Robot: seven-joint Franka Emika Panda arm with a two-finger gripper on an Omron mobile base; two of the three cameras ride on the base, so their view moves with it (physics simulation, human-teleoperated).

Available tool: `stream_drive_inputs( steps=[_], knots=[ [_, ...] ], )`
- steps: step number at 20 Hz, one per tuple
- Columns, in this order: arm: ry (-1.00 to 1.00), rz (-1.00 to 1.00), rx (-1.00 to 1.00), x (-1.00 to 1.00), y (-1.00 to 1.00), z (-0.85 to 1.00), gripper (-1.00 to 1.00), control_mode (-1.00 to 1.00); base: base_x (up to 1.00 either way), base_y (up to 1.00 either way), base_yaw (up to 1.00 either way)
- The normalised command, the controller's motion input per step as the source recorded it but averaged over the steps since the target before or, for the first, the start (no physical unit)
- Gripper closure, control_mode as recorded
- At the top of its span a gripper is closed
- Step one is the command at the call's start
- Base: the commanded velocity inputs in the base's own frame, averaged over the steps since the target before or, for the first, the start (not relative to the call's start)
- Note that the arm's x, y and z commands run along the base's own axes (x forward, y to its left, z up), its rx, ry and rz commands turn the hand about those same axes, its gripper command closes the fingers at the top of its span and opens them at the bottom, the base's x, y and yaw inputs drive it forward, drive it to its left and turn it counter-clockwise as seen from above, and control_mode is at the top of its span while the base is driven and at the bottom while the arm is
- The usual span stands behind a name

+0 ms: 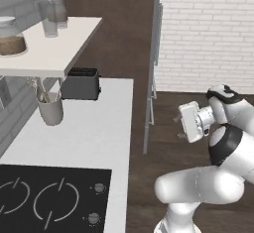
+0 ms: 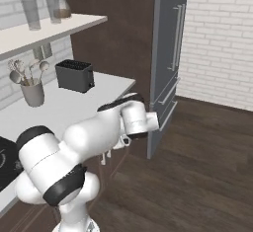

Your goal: Take a straw from the drawer in front and place it inside the glass cup on the dining counter.

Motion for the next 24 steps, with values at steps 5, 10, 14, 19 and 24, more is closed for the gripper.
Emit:
stream_drive_inputs(
  steps=[5,10,14,19,24],
  knots=[
    [-0.03,0.03,0.17,0.02,0.54,-0.62,-1.0,-1.0,0.0,0.0,0.0],
    [-0.07,0.0,0.13,0.16,0.46,-0.51,-1.0,-1.0,0.0,0.0,0.0],
    [-0.23,0.0,0.08,0.0,0.34,-0.41,-1.0,-1.0,0.0,0.0,0.0],
    [-0.22,0.0,0.01,0.05,0.23,-0.36,-1.0,-1.0,0.0,0.0,0.0],
    [0.0,0.0,0.04,0.23,0.15,-0.26,-1.0,-1.0,0.0,0.0,0.0]
  ],
)
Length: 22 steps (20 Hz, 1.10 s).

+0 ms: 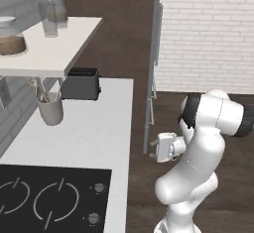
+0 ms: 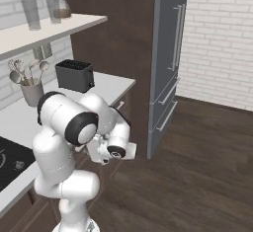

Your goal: Take a straw from the drawer in front and place it inside the glass cup on the dining counter.

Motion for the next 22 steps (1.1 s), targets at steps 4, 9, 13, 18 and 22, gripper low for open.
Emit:
stream_drive_inputs(
  steps=[4,9,13,18,22],
  knots=[
    [0.0,0.0,0.03,0.33,0.23,-0.34,-1.0,-1.0,0.0,0.0,0.0],
    [0.0,0.0,0.0,0.37,0.24,-0.53,-1.0,-1.0,0.0,0.0,0.0],
    [0.0,0.0,0.0,0.36,0.09,-0.59,-1.0,-1.0,0.0,0.0,0.0],
    [0.0,0.0,0.0,0.36,0.12,-0.38,-1.0,-1.0,0.0,0.0,0.0],
    [0.0,-0.04,0.01,0.3,0.16,-0.02,-1.0,-1.0,0.0,0.0,0.0]
  ],
)
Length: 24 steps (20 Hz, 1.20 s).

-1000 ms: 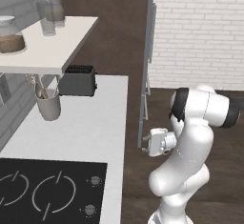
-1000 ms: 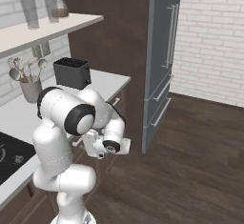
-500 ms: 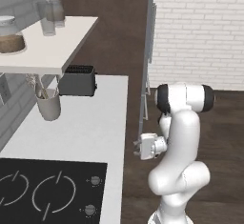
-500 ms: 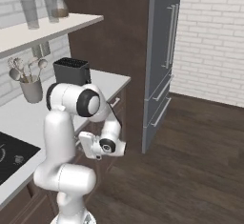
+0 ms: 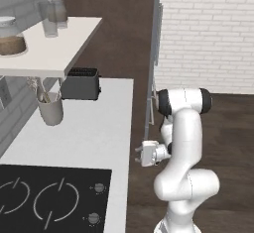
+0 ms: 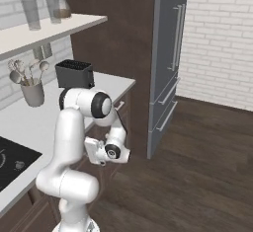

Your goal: Take a straw from the drawer in front and place it inside the glass cup on the dining counter.

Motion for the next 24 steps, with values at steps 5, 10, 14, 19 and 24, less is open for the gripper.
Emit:
stream_drive_inputs(
  steps=[5,10,14,19,24],
  knots=[
    [0.0,-0.08,0.0,0.54,0.22,-0.09,-1.0,-1.0,0.0,0.0,0.0],
    [0.03,-0.11,0.0,0.59,0.21,-0.3,-1.0,-1.0,0.0,0.0,0.0],
    [0.06,-0.1,0.0,0.37,0.05,-0.43,-1.0,-1.0,0.0,0.0,0.0],
    [0.06,-0.08,0.0,0.2,0.0,-0.48,-1.0,-1.0,0.0,0.0,0.0],
    [0.02,-0.07,0.0,0.11,0.08,-0.28,-1.0,-1.0,0.0,0.0,0.0]
  ],
)
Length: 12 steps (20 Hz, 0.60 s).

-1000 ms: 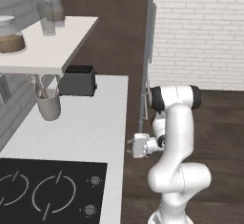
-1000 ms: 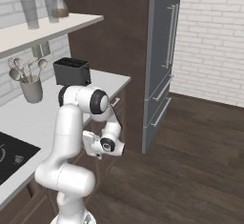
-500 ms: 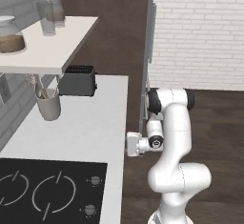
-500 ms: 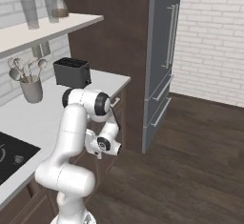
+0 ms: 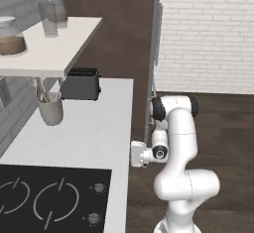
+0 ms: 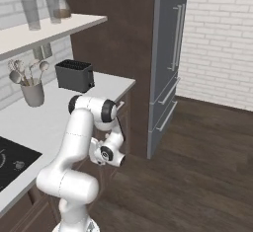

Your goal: Take a straw from the drawer in front and place it inside the glass cup on the dining counter.

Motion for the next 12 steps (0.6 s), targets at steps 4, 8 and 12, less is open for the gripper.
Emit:
stream_drive_inputs(
  steps=[4,8,12],
  knots=[
    [0.0,-0.05,0.0,0.01,0.39,0.0,-1.0,-1.0,0.0,0.0,0.0],
    [0.0,-0.02,0.0,0.0,0.62,0.04,1.0,-1.0,0.0,0.0,0.0],
    [0.0,0.0,0.0,0.0,0.2,0.23,1.0,-1.0,0.0,0.0,0.0]
  ],
)
